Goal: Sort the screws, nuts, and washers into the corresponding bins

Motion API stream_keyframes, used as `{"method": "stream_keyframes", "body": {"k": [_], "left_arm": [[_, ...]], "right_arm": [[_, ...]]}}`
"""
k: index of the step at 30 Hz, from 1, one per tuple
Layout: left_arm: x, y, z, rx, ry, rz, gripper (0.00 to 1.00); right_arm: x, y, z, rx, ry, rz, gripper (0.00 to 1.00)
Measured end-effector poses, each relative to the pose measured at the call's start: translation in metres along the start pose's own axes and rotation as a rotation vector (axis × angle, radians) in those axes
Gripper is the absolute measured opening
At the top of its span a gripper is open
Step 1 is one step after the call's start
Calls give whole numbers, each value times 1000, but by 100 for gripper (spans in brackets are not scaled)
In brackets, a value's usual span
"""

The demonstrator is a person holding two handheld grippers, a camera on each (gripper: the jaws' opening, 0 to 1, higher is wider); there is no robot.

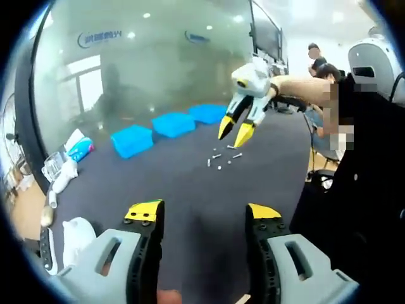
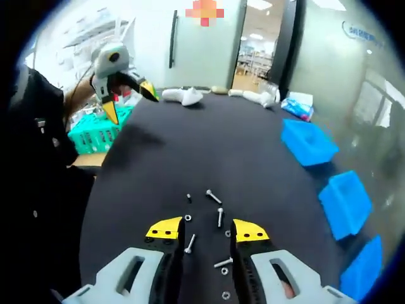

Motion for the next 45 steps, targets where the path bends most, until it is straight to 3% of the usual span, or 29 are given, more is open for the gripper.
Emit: {"method": "stream_keyframes", "body": {"k": [7,15,28,38,45], "left_arm": [[3,0,2,-3,-5,9,50],[5,6,2,9,-9,11,50],[6,8,4,10,-10,11,50],[6,7,6,8,-8,16,50],[6,6,4,10,-14,28,49]], "right_arm": [[-20,3,-2,40,-9,-32,20],[-32,4,-1,21,-27,-60,17],[-35,9,0,-42,-45,-87,2],[-36,10,1,-52,-36,-87,1],[-28,8,1,-75,-19,-49,1]]}}
Point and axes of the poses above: the point that each gripper's makers call its tool centre point, and the gripper's own axes: x roughly backward along the fingers, z roughly to its right, y roughly out of its underside, the point moved 2 cm from there along x, roughly backward along the fingers, and after that the axes turned 15 degrees about y, right-handed, at the moved point
